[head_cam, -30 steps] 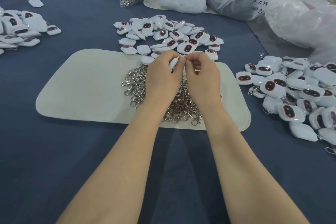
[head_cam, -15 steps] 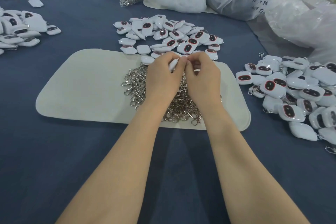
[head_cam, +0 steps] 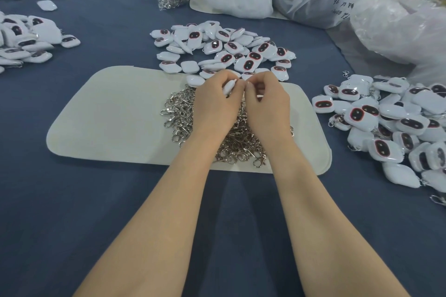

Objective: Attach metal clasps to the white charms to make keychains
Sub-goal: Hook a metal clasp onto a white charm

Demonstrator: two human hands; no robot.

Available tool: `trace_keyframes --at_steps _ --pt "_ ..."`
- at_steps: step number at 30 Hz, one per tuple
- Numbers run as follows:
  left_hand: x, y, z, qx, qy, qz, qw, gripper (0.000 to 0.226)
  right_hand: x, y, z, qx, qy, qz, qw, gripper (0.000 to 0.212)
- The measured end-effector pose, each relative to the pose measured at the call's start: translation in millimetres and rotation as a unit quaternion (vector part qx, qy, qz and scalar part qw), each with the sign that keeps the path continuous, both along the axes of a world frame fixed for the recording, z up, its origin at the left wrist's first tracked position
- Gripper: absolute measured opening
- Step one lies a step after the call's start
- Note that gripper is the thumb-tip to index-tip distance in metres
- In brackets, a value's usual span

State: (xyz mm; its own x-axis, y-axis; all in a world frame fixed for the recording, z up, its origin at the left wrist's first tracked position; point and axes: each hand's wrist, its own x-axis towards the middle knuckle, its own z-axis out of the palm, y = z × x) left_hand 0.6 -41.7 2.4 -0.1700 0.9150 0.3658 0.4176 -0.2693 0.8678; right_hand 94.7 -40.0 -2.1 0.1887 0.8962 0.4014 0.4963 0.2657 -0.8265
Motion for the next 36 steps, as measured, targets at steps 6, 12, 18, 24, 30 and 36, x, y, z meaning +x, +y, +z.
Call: trace_keyframes --at_steps 6,12,18,24,30,36 --pt "0.3 0.1 1.5 -0.009 -0.028 -0.005 1.0 0.01 0.2 -1.4 2.2 -0.002 0.031 0.016 0.999 0.008" --pt "-2.0 2.9 2.6 -0.026 -0.093 -0.002 0.995 0.006 -3.2 -3.4 3.6 -0.006 0.043 0.04 0.998 0.012" --pt "-0.5 2.1 3.4 -0.053 -0.128 -0.039 0.99 0.009 -0.9 -1.2 4.0 -0.023 0.078 0.026 0.996 0.021" --pt "-1.1 2.5 3.2 -0.066 -0.101 -0.039 0.992 0.005 -0.1 -0.3 3.4 -0.025 0.081 0.018 0.996 0.025" --pt "-0.5 2.3 2.0 -0.068 -0.069 -0.034 0.995 0.009 -0.2 -1.3 4.6 -0.019 0.075 0.009 0.997 0.024" --pt "-0.5 2.0 4.2 -0.069 -0.097 -0.021 0.993 0.007 -1.6 -2.2 4.7 -0.002 0.065 0.019 0.998 0.013"
